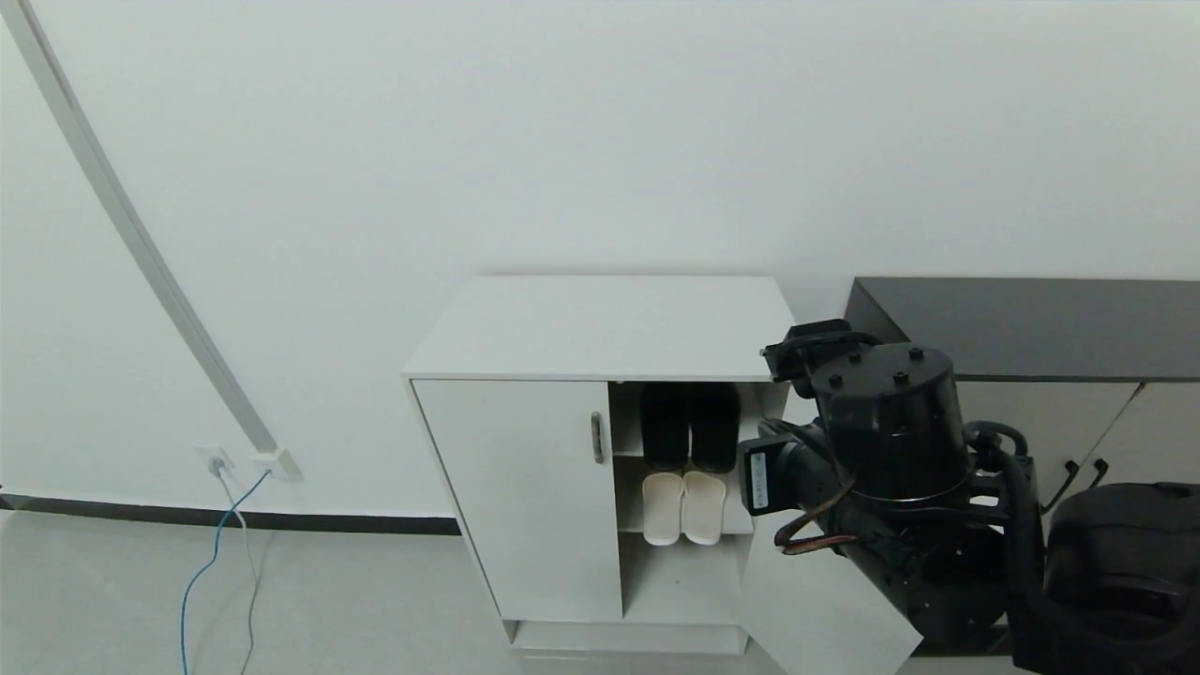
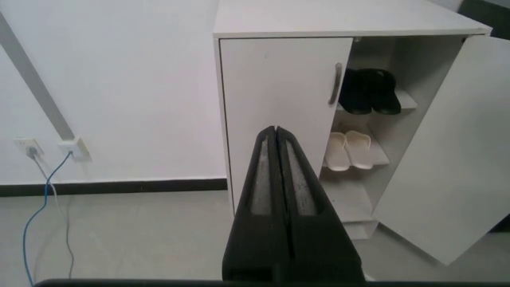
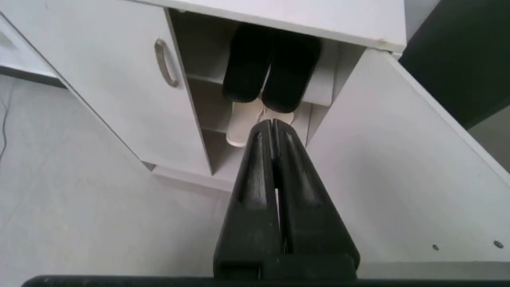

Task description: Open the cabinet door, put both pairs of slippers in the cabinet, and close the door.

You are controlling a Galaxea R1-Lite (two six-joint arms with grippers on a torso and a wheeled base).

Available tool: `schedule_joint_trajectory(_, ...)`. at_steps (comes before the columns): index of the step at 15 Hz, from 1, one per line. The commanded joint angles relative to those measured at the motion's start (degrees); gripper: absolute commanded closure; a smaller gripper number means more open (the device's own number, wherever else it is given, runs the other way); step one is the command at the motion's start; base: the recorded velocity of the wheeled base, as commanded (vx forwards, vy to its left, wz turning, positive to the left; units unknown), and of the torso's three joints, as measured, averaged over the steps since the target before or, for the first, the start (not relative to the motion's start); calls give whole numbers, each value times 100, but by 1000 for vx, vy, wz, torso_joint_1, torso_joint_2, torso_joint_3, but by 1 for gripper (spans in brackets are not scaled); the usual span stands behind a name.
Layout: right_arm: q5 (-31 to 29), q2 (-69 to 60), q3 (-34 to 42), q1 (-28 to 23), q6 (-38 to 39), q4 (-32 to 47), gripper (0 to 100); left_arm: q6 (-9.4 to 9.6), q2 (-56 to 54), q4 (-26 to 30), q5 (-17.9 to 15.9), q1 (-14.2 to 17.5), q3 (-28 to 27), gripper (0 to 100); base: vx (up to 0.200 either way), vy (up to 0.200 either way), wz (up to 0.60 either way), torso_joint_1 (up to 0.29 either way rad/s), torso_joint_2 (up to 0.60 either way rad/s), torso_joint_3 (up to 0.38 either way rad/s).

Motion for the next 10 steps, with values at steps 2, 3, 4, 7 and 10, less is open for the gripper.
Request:
schedule_joint_trajectory(2, 15, -25, 37, -37, -40, -8, 100, 0, 7, -1, 0, 2, 1, 100, 0, 0, -600, 7, 2, 2)
schedule_joint_trajectory(3, 15, -34, 37, -37, -49, -8, 100, 0, 7, -1, 0, 2, 1, 100, 0, 0, -600, 2, 2, 2)
schedule_joint_trajectory(4, 15, -52, 46, -45, -49, -8, 100, 0, 7, -1, 0, 2, 1, 100, 0, 0, -600, 7, 2, 2)
schedule_joint_trajectory(7, 15, -43, 37, -81, -49, -8, 100, 0, 7, -1, 0, 2, 1, 100, 0, 0, -600, 1, -1, -1)
schedule_joint_trajectory(10, 15, -16, 37, -107, -66, -8, 100, 9, 7, -1, 0, 2, 1, 100, 0, 0, 0, 0, 0, 0)
